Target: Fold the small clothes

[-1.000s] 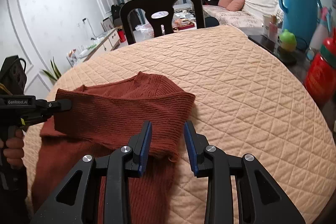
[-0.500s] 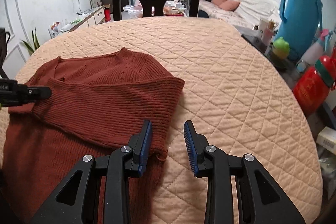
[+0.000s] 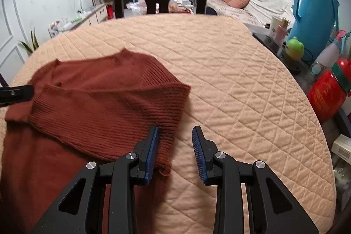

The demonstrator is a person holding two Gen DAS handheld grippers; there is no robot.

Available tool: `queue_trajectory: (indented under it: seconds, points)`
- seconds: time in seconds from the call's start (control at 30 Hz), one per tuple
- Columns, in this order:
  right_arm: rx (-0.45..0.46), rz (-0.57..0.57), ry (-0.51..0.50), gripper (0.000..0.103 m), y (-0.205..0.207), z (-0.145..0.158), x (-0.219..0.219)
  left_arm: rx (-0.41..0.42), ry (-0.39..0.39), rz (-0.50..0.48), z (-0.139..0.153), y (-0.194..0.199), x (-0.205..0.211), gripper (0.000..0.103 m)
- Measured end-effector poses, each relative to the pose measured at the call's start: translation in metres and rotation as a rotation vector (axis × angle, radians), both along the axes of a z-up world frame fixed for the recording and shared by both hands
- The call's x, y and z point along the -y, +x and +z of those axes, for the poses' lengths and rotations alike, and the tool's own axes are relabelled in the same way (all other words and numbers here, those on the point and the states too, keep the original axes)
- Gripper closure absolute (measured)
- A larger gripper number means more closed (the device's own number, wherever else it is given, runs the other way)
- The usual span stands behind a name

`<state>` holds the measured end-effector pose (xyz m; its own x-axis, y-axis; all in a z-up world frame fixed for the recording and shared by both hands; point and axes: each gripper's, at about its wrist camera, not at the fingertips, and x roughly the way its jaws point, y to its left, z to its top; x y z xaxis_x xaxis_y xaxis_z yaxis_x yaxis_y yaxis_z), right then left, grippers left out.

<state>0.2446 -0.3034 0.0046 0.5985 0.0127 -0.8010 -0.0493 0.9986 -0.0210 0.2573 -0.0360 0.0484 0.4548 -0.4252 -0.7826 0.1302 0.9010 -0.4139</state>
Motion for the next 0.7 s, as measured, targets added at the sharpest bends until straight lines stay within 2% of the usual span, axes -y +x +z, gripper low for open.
queue_trajectory:
  seconds: [0.1,0.2,0.3,0.43,0.57,0.7]
  points:
    - [-0.004,0.002,0.010,0.071,0.000,0.001,0.003,-0.039,0.000,-0.010,-0.007,-0.001,-0.002,0.057]
    - [0.001,0.014,-0.007,0.071,-0.001,0.004,-0.001,-0.032,0.020,-0.029,-0.008,-0.007,-0.003,0.057]
    - [0.038,0.051,0.067,0.071,-0.003,0.014,-0.002,-0.020,0.039,-0.037,-0.004,-0.011,-0.004,0.057]
    - [0.061,0.050,0.119,0.071,0.005,0.017,-0.003,-0.016,0.022,-0.038,-0.002,-0.012,-0.004,0.054]
    - [0.019,0.019,0.091,0.071,0.021,0.007,-0.004,-0.022,0.039,-0.054,-0.006,-0.017,-0.002,0.053]
    - [-0.027,-0.005,0.114,0.071,0.028,-0.004,0.002,-0.025,0.051,-0.062,-0.006,-0.024,-0.007,0.051]
